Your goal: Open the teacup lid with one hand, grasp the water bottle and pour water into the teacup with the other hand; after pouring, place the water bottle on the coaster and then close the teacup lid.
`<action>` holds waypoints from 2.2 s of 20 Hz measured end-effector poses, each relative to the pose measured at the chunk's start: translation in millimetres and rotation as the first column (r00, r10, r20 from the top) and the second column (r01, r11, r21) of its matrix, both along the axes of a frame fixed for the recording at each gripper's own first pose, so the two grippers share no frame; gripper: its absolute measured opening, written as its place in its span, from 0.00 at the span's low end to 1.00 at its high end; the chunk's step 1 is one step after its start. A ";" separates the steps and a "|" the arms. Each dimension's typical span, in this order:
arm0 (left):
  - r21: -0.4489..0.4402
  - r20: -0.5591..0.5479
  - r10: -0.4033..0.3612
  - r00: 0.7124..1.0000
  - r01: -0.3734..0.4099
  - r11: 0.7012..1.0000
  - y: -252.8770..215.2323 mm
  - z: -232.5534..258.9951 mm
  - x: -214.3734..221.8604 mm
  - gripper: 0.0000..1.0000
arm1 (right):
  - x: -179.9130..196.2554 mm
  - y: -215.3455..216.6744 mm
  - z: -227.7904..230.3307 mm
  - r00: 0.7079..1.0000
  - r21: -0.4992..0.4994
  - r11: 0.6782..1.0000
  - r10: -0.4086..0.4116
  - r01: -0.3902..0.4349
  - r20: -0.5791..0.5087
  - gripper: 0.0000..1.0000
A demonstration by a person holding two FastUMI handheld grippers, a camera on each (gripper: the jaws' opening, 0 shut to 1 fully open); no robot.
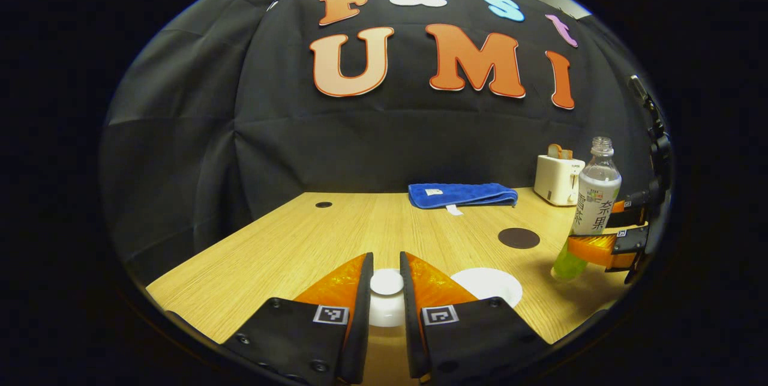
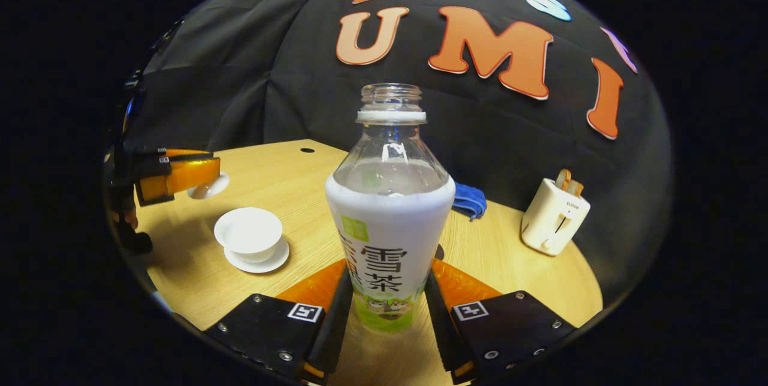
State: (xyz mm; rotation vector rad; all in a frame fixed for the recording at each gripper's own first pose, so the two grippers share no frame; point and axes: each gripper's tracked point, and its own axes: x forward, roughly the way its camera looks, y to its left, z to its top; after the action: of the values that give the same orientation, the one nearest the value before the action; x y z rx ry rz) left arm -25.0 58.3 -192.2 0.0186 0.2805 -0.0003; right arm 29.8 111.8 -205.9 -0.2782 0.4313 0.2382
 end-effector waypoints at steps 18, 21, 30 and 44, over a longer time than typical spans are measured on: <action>0.002 0.006 0.062 0.998 -0.062 0.998 51.0 -5.8 -13.2 0.31 | 40.3 21.2 31.8 0.944 -0.694 0.716 0.276 -0.074 0.184 0.64; 0.009 0.004 0.062 0.998 -0.062 0.998 54.2 -7.5 -14.8 0.31 | 42.6 24.3 30.1 0.929 -0.757 0.649 0.321 -0.076 0.183 0.64; 0.001 -0.013 0.063 0.998 -0.063 0.998 58.4 -16.6 -17.6 0.31 | 47.7 26.7 29.4 0.886 -0.896 0.442 0.435 -0.053 0.162 0.64; 0.009 -0.015 0.071 0.997 -0.070 0.997 68.2 -19.2 -18.7 0.31 | 66.8 32.0 30.4 0.833 -0.971 0.237 0.537 0.001 0.132 0.63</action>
State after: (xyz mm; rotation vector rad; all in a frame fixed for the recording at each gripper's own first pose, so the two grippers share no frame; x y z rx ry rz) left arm -43.8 126.6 -211.4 0.0169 0.2968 0.0709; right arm 96.6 143.8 -175.5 -1.6589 -0.0299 0.2313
